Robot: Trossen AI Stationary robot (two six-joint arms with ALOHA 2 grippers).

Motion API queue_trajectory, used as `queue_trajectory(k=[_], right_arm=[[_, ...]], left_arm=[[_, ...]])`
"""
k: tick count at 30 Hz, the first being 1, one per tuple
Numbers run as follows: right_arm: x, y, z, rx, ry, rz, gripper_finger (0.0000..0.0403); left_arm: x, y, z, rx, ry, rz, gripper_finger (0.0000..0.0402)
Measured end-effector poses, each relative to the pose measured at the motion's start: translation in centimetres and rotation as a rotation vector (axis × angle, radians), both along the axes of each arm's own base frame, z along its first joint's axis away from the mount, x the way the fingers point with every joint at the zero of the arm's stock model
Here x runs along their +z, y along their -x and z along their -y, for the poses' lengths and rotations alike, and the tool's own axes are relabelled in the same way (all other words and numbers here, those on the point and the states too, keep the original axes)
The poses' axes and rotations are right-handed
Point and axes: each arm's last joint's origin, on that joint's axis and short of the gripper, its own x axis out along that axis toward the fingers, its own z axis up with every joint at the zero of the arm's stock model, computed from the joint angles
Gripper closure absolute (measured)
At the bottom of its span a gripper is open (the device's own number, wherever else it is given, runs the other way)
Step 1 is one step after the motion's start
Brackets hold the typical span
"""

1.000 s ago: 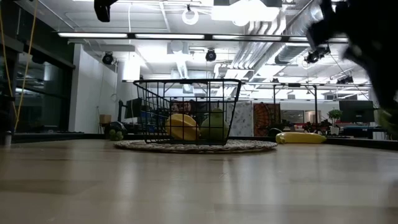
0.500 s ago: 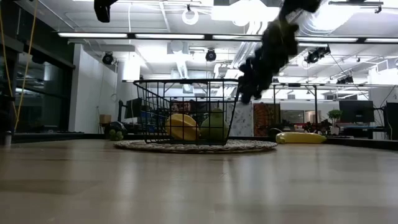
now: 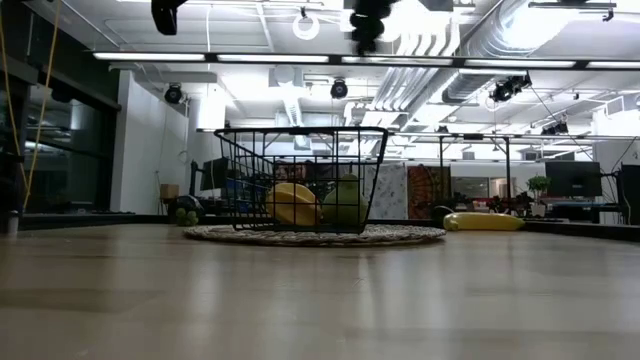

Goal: Build produce basket
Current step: Put the grapes into the wire basket

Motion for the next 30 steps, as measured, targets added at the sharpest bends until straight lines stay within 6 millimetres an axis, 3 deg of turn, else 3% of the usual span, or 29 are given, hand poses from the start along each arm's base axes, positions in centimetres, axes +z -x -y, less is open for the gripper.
queue_trajectory(k=[20,24,30], right_arm=[[0.0,-0.5,1.0,0.041,0.018,0.008,0.0403],[-0.9,-1.9,1.4,0.042,0.014,-0.028,0.0403],[-2.5,-5.5,3.5,0.052,0.034,-0.014,0.0403]], left_arm=[[1.0,0.2,0.0,0.006,-0.041,0.098,0.0220],[1.2,0.3,0.0,-0.001,-0.025,0.122,0.0220],[1.3,0.3,0.1,-0.008,-0.029,0.136,0.0220]])
